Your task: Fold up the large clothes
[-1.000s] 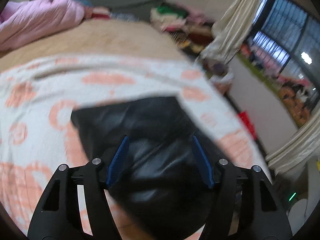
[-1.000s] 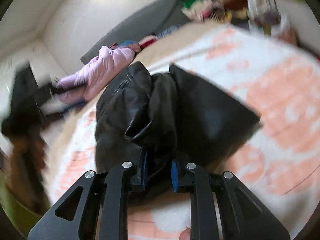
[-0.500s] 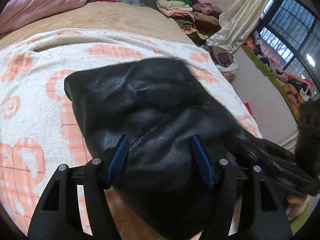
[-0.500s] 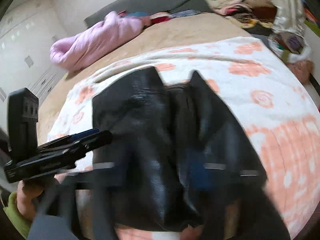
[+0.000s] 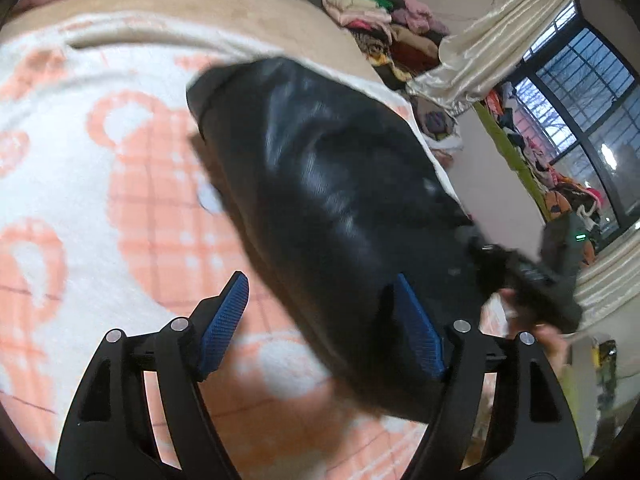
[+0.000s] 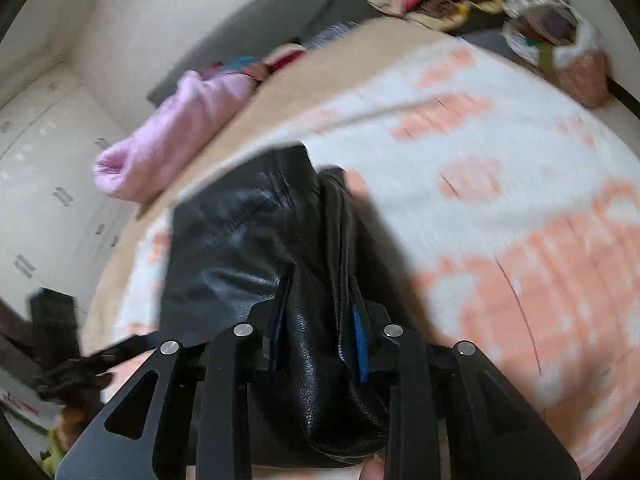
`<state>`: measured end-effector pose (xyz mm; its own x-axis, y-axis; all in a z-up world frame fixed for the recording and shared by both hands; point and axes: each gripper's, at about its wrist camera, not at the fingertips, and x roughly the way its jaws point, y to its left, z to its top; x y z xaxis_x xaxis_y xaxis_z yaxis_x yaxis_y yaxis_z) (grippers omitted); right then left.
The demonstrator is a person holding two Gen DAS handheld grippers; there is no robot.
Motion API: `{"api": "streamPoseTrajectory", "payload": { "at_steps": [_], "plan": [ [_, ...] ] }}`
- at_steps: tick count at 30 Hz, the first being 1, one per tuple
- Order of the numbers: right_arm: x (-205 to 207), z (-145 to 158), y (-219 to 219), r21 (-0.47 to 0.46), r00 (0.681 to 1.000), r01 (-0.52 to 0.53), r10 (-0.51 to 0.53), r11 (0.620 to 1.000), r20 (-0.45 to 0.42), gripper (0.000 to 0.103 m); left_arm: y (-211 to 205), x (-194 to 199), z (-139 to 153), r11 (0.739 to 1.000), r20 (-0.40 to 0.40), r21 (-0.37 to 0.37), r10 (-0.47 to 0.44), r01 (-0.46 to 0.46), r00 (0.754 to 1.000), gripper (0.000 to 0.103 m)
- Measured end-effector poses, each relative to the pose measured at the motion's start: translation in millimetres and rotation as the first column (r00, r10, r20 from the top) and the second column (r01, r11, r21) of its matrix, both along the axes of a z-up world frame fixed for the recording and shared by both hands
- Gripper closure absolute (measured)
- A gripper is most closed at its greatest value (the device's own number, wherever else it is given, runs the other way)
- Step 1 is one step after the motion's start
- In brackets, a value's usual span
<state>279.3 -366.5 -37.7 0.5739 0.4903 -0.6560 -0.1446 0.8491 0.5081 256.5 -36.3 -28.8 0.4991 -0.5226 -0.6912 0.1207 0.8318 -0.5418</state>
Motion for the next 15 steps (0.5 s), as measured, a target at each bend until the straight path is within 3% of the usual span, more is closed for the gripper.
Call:
{"api": "streamPoseTrajectory", "payload": {
  "at_steps": [2, 3, 4, 6, 9, 11, 12, 13, 15],
  "plan": [
    [-1, -11, -1, -0.033, 1.0, 0.011, -0.011, 0.999, -0.006, 0.061, -9, -1, -5, 1.0, -0.009, -0.007, -0.008, 0.008, 1.0, 0.024],
    [-2, -13, -2, -0.051, 0.999, 0.031, -0.032, 0.998, -0.007, 0.04, -13, -1, -7, 1.0, -0.014, -0.015, -0.016, 0.016, 1.0, 0.023],
    [-4, -16, -5, -0.07, 0.998, 0.056, -0.057, 0.996, -0.003, 0.033, -19, -1, -9, 0.999, -0.022, -0.028, -0.027, 0.026, 0.999, 0.023],
    [-8, -14, -7, -0.082, 0.998, 0.067, -0.067, 0.994, 0.012, 0.032, -25, 4, -12, 0.999, -0.03, -0.032, -0.032, 0.031, 0.999, 0.022],
    [-21, -7, -11, -0.118, 0.998, 0.065, -0.063, 0.991, 0.023, 0.022, -33, 6, -13, 0.999, -0.034, -0.021, -0.038, 0.037, 0.999, 0.02],
    [-24, -10, -16, -0.098, 0.999, 0.039, -0.038, 0.994, 0.007, 0.023, -36, 8, -13, 0.999, -0.033, -0.016, -0.041, 0.04, 0.999, 0.02],
    [-21, -12, -18, -0.065, 1.0, 0.027, -0.028, 0.998, -0.013, 0.038, -37, 9, -12, 0.999, -0.032, -0.011, -0.045, 0.044, 0.998, 0.02],
    [-19, -20, -23, 0.036, 0.999, 0.011, -0.009, 0.999, -0.041, 0.055, -37, 9, -12, 0.999, -0.031, -0.008, -0.049, 0.049, 0.998, 0.02],
    [-21, -30, -26, 0.129, 0.997, 0.034, -0.024, 0.991, -0.076, 0.058, -38, 11, -10, 0.998, -0.027, 0.006, -0.056, 0.056, 0.998, 0.02]
  ]
}}
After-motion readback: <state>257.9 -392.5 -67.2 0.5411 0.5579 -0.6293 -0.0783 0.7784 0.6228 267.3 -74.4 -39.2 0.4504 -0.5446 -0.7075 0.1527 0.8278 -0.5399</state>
